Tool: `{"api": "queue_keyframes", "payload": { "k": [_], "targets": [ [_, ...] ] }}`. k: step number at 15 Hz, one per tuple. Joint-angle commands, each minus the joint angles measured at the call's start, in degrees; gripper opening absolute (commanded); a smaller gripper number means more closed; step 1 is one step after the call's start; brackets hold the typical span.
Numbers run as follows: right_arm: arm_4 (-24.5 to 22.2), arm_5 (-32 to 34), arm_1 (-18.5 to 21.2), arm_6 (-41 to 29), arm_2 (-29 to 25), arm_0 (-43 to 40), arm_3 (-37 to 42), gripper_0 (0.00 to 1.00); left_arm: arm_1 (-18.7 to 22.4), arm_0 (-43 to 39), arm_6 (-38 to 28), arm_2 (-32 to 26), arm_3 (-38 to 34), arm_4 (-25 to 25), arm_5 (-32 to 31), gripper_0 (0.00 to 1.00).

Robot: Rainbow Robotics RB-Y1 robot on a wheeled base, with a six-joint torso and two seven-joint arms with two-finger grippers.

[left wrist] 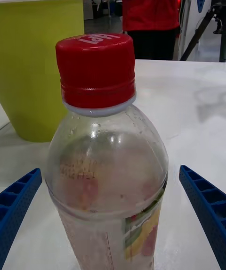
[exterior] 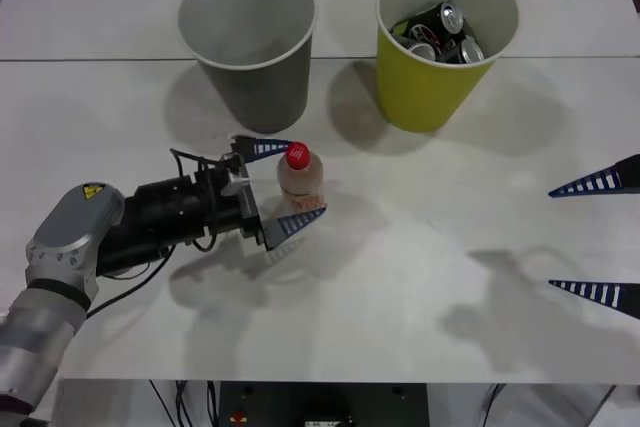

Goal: Put the can into the green bin and the plastic bottle into the gray bin

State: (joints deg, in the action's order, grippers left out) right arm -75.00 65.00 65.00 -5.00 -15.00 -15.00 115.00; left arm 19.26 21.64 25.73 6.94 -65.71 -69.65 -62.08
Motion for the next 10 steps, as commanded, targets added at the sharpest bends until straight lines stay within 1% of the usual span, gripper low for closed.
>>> {"api": "queue_keyframes", "payload": {
  "k": [1, 5, 6, 7, 8, 9, 10],
  "targets": [
    [0.0, 0.0, 0.0, 0.0, 0.0, 0.0, 0.0, 1.00, -1.6, 0.5, -0.1, 0.0, 0.1, -1.7, 0.6, 1.00],
    [0.0, 0.0, 0.0, 0.0, 0.0, 0.0, 0.0, 1.00, -2.3, 0.5, 0.0, 0.0, 0.1, -2.5, 0.7, 1.00],
    [0.0, 0.0, 0.0, 0.0, 0.0, 0.0, 0.0, 1.00, -2.3, 0.6, -0.2, 0.0, 0.1, -2.5, 0.7, 0.86],
    [0.0, 0.0, 0.0, 0.0, 0.0, 0.0, 0.0, 1.00, -2.3, 0.5, -0.6, 0.0, 0.2, -2.6, 0.7, 0.28],
    [0.0, 0.0, 0.0, 0.0, 0.0, 0.0, 0.0, 1.00, -2.4, 0.6, -1.1, 0.0, 0.3, -2.6, 0.7, 0.09],
    [0.0, 0.0, 0.0, 0.0, 0.0, 0.0, 0.0, 1.00, -2.5, 0.5, -1.7, 0.0, 0.4, -3.0, 0.7, 0.00],
    [0.0, 0.0, 0.0, 0.0, 0.0, 0.0, 0.0, 1.00, -2.5, 0.6, -2.2, 0.0, 0.4, -3.6, 0.6, 0.00]
  ]
}}
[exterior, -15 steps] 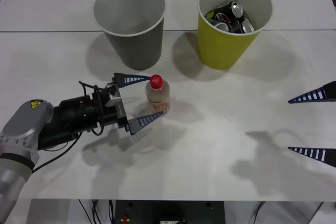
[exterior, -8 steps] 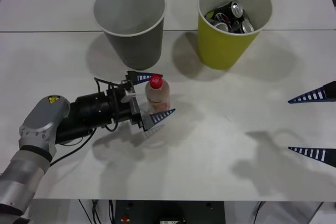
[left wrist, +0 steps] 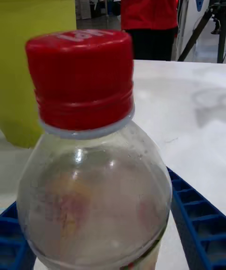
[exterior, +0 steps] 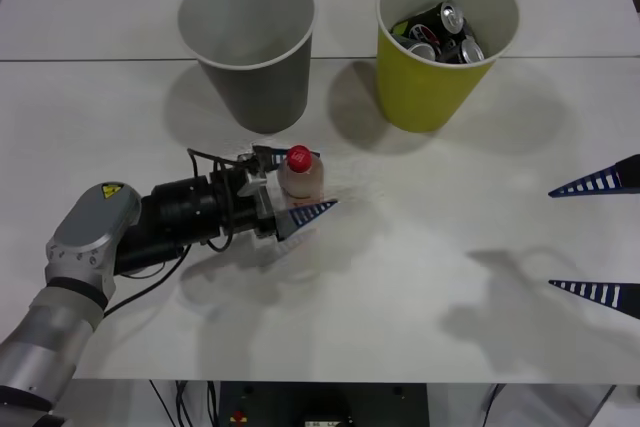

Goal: Put the can into the green bin and the plastic bottle into the gray bin

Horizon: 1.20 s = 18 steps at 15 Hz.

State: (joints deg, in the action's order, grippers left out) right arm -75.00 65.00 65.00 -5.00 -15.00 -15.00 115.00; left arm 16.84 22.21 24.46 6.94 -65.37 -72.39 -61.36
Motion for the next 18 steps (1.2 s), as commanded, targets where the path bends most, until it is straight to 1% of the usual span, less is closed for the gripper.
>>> {"api": "queue_keyframes", "payload": {
  "k": [1, 10, 14, 15, 16, 18],
  "targets": [
    [0.0, 0.0, 0.0, 0.0, 0.0, 0.0, 0.0, 1.00, -0.1, 0.1, -1.3, 0.0, 0.1, -0.9, -0.1, 0.00],
    [0.0, 0.0, 0.0, 0.0, 0.0, 0.0, 0.0, 1.00, 0.0, 1.3, -4.3, 0.0, -0.1, -1.0, -0.7, 0.00],
    [0.0, 0.0, 0.0, 0.0, 0.0, 0.0, 0.0, 1.00, 2.2, 1.1, -13.6, 0.0, -4.7, -2.2, -1.7, 0.00],
    [0.0, 0.0, 0.0, 0.0, 0.0, 0.0, 0.0, 1.00, 3.8, 0.8, -16.5, -0.1, -6.2, -2.1, -1.8, 0.00],
    [0.0, 0.0, 0.0, 0.0, 0.0, 0.0, 0.0, 1.00, 5.0, -0.1, -18.2, -0.9, -7.7, -2.0, -1.8, 0.00],
    [0.0, 0.0, 0.0, 0.0, 0.0, 0.0, 0.0, 1.00, 5.7, -3.8, -21.5, -3.8, -12.0, -2.1, -1.7, 0.00]
  ]
}}
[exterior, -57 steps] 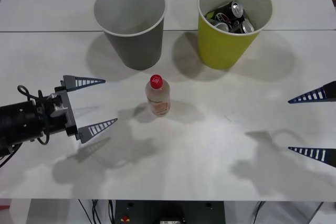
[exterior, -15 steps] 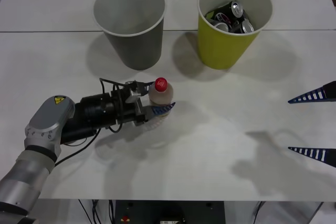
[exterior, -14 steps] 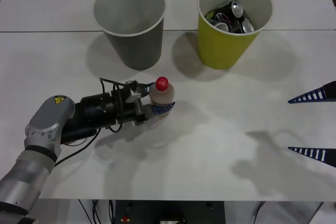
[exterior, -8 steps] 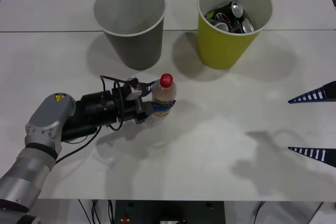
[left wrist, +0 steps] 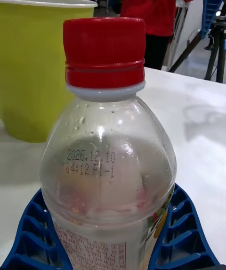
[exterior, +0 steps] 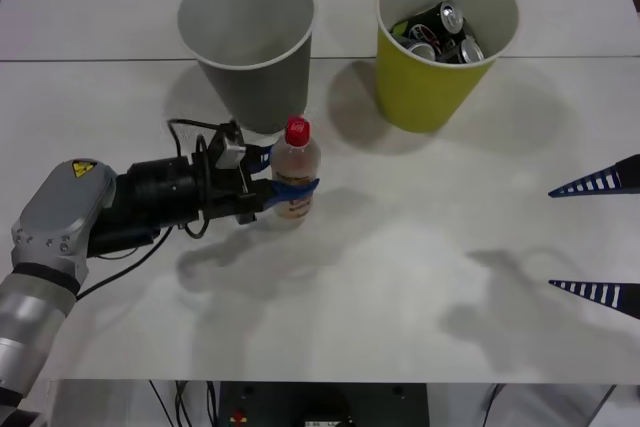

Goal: Put the can into the green bin and the plastic bottle into the gray bin

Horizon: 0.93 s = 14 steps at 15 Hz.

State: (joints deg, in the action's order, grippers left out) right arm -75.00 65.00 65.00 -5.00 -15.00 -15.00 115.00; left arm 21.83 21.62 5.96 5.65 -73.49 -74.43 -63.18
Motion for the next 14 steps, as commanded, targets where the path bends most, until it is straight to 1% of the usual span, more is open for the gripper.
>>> {"api": "queue_keyframes", "payload": {
  "k": [1, 3, 5, 7, 9, 11, 14],
  "targets": [
    [0.0, 0.0, 0.0, 0.0, 0.0, 0.0, 0.0, 1.00, 1.3, -5.4, -5.1, -3.5, -6.4, -0.4, 0.5, 0.00],
    [0.0, 0.0, 0.0, 0.0, 0.0, 0.0, 0.0, 1.00, 2.9, -8.8, -9.7, -5.2, -12.1, -2.9, 1.5, 0.00],
    [0.0, 0.0, 0.0, 0.0, 0.0, 0.0, 0.0, 1.00, 4.4, -13.3, -17.2, -7.9, -20.0, -6.7, 1.5, 0.00],
    [0.0, 0.0, 0.0, 0.0, 0.0, 0.0, 0.0, 1.00, 6.0, -16.4, -23.2, -9.6, -25.4, -8.6, 1.5, 0.00],
    [0.0, 0.0, 0.0, 0.0, 0.0, 0.0, 0.0, 1.00, 8.4, -19.3, -30.0, -11.8, -31.0, -11.8, 0.9, 0.00],
    [0.0, 0.0, 0.0, 0.0, 0.0, 0.0, 0.0, 1.00, 10.9, -20.7, -36.5, -14.2, -35.0, -14.1, -1.2, 0.00],
    [0.0, 0.0, 0.0, 0.0, 0.0, 0.0, 0.0, 1.00, 14.7, -20.9, -45.0, -18.5, -38.1, -17.0, -6.8, 0.00]
  ]
}}
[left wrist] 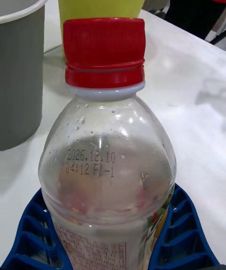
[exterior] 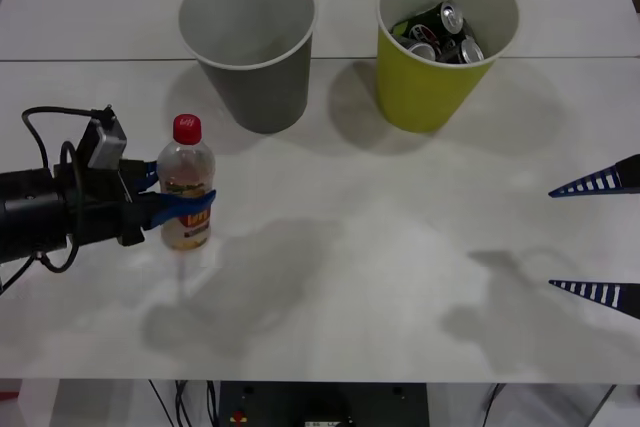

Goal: Put the can into the green bin and the plastic bottle into the gray bin

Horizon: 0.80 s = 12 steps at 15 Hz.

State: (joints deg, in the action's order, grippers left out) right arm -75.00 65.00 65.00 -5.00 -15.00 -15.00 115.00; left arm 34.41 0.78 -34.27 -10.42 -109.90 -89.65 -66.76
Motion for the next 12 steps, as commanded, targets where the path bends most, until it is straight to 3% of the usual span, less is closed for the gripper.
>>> {"api": "queue_keyframes", "payload": {
  "k": [1, 7, 12],
  "targets": [
    [0.0, 0.0, 0.0, 0.0, 0.0, 0.0, 0.0, 1.00, 3.1, 0.0, -6.9, -3.4, -2.8, -2.8, -4.6, 0.00],
    [0.0, 0.0, 0.0, 0.0, 0.0, 0.0, 0.0, 1.00, 9.8, 4.4, -23.6, -5.9, -10.7, -11.3, -14.3, 0.00],
    [0.0, 0.0, 0.0, 0.0, 0.0, 0.0, 0.0, 1.00, 17.6, 15.8, -32.2, -5.2, -8.1, -11.1, -23.2, 0.00]
  ]
}}
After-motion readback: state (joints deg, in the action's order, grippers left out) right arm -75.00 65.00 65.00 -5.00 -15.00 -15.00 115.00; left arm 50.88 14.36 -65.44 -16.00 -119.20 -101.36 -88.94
